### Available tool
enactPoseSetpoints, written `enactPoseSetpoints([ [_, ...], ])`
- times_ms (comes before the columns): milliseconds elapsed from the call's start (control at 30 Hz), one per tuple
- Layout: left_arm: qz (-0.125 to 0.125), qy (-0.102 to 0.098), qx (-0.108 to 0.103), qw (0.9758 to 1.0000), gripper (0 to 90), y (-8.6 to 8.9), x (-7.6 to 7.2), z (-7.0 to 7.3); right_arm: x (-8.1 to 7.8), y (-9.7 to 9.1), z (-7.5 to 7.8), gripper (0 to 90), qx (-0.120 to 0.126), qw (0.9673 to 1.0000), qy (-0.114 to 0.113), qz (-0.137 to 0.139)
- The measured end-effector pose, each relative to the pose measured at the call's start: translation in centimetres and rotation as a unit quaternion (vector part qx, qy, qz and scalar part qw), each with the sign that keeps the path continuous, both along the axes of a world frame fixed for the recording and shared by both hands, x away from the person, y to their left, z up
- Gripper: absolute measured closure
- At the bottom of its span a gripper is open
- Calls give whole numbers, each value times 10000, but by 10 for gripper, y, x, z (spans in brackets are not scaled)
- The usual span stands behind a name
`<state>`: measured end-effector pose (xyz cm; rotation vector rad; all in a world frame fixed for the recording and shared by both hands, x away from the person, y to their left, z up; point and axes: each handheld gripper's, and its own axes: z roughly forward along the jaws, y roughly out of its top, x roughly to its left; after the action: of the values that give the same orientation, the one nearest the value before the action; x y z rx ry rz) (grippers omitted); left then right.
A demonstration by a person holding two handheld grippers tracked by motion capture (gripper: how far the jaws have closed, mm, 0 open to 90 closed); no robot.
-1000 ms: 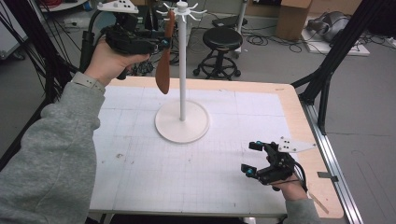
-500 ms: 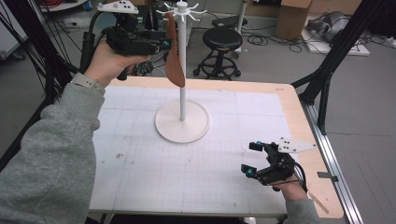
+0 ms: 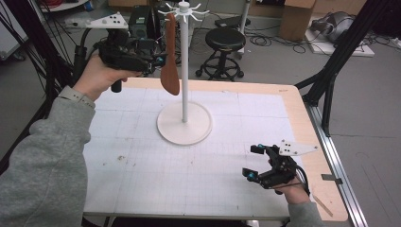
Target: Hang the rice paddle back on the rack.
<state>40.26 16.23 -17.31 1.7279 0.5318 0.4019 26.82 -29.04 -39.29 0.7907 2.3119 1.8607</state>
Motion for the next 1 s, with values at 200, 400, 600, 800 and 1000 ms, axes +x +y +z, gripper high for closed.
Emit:
enactPoseSetpoints([
  [200, -80, -3, -26, 10000, 54, 10, -7, -11, -1, 3, -1, 9, -55, 10000, 8, 31],
  [400, -96, 1, -134, 9999, 17, 19, -14, -21, 0, 4, -2, 9, -84, 9999, 61, 61],
  [600, -111, -138, -177, 9997, 17, 22, -20, -32, 1, 5, -3, 9, -113, 9999, 36, 91],
  [800, -239, -223, -90, 9994, 17, 21, -24, -39, 0, 5, -4, 9, -119, 9998, 77, 102],
  [1000, -323, -229, -66, 9992, 17, 22, -29, -48, -1, 7, -4, 9, -177, 9998, 61, 106],
])
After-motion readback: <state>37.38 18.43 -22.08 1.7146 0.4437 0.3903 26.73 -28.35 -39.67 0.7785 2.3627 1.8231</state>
